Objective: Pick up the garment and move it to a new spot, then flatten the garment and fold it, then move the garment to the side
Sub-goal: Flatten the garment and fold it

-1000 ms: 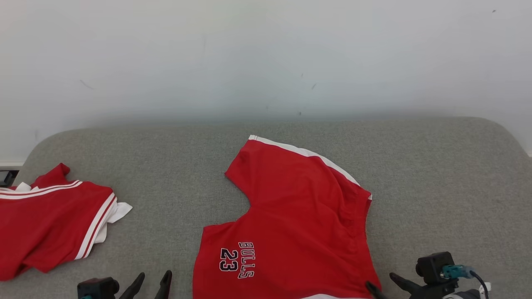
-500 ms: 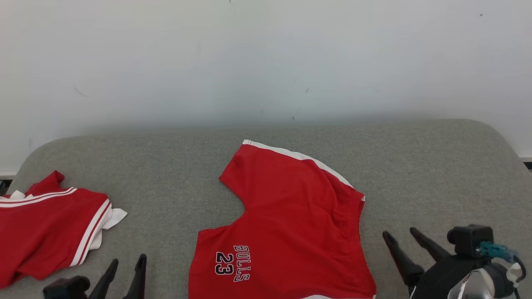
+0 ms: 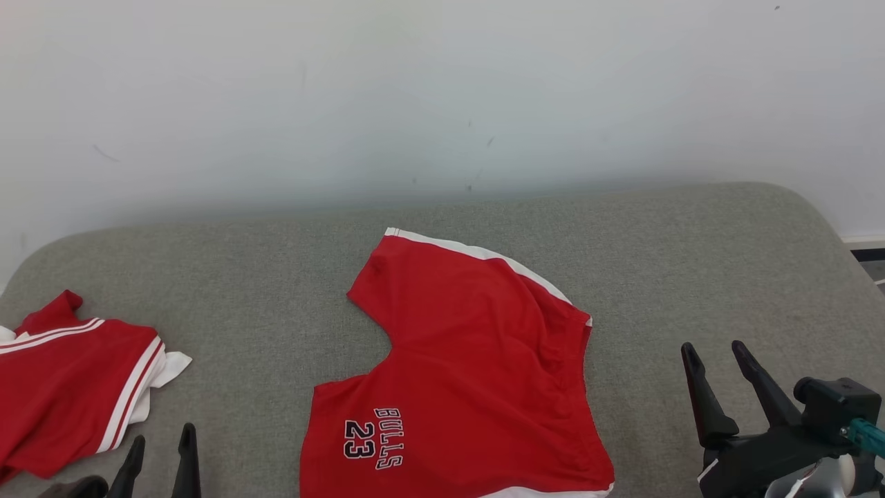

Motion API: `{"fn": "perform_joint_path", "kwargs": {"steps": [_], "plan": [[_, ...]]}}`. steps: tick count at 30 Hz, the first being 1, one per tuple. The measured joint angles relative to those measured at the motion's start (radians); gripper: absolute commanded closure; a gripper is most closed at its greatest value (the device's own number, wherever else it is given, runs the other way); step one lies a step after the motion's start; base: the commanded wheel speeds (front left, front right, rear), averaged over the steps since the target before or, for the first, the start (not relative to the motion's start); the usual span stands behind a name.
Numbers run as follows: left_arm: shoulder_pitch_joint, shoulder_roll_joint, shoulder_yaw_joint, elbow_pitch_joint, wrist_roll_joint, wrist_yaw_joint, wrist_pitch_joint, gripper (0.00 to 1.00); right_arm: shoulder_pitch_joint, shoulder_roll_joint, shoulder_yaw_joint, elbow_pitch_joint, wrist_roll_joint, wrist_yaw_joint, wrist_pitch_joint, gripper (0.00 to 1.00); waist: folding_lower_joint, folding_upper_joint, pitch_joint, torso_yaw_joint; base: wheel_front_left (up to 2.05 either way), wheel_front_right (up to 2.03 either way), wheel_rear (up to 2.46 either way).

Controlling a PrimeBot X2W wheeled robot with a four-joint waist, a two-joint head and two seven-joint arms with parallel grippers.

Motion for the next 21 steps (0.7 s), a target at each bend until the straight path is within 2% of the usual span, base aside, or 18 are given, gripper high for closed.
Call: {"fn": "perform_joint_path", "kwargs": {"steps": [10,14,21], "plan": [[0.063,-0.056,0.097,-0.069,0.121,0.0,0.0,0.0,0.014,0.005,-0.021,0.032,-0.062,-0.009,-0.069,0.0,0.0,0.0,0.001,-0.009,0.0,0.0,0.0],[0.068,-0.081,0.106,-0.095,0.17,0.0,0.0,0.0,0.021,0.004,-0.016,0.049,-0.071,-0.011,-0.073,0.0,0.0,0.0,0.0,-0.005,0.0,0.0,0.0],[0.1,-0.086,0.118,-0.109,0.233,0.0,0.0,0.0,0.02,-0.002,-0.006,0.059,-0.097,-0.012,-0.077,0.0,0.0,0.0,-0.001,-0.002,0.0,0.0,0.0]]}}
